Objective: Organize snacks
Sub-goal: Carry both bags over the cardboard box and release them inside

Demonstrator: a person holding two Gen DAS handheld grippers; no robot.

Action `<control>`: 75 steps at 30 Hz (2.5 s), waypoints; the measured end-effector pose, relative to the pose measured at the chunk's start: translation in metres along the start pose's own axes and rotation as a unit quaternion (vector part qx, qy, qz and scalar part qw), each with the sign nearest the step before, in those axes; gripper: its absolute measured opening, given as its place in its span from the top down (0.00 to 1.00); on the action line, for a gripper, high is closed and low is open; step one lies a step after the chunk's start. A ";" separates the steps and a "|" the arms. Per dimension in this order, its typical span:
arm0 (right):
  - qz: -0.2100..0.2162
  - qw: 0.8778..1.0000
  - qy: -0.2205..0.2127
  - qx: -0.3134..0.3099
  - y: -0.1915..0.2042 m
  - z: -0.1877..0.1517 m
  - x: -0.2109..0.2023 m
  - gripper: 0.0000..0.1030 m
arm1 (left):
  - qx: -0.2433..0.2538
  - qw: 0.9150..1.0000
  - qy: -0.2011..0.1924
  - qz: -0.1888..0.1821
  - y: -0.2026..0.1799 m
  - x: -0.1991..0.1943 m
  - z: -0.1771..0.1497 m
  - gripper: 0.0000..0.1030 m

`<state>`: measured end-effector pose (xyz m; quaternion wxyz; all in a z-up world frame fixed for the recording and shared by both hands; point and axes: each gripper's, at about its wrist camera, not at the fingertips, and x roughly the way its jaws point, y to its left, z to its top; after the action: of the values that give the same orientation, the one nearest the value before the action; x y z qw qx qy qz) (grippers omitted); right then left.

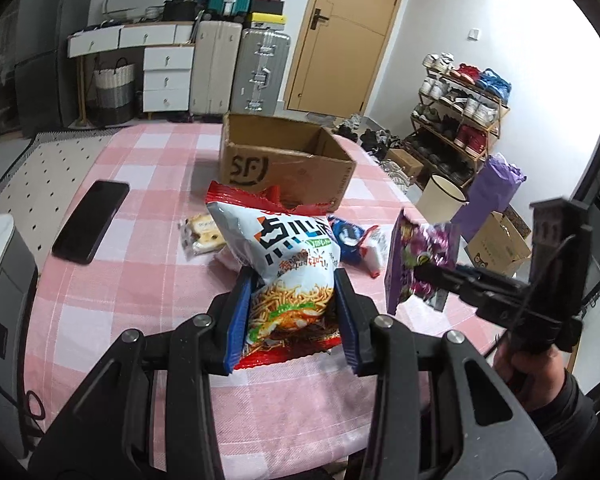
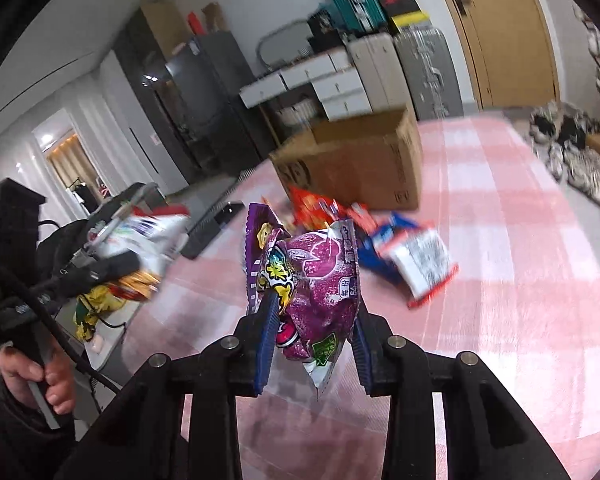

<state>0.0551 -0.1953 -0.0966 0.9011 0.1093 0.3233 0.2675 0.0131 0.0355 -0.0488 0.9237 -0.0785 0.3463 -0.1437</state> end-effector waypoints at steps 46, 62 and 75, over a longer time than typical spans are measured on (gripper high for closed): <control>-0.027 0.997 -0.019 -0.066 -0.045 0.251 0.136 0.67 | 0.060 0.997 0.050 0.011 -0.014 0.173 0.242 0.65; -0.074 0.994 0.026 -0.071 -0.100 0.222 0.230 0.66 | 0.071 0.992 0.101 0.019 0.009 0.297 0.225 0.65; -0.075 0.994 -0.029 -0.075 -0.091 0.218 0.176 0.22 | 0.071 0.995 0.056 0.036 0.007 0.250 0.217 0.22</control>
<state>0.3465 -0.1794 -0.0551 0.9331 0.0249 0.2838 0.2197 0.3381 -0.0280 -0.0430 0.9108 0.0076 0.3887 -0.1387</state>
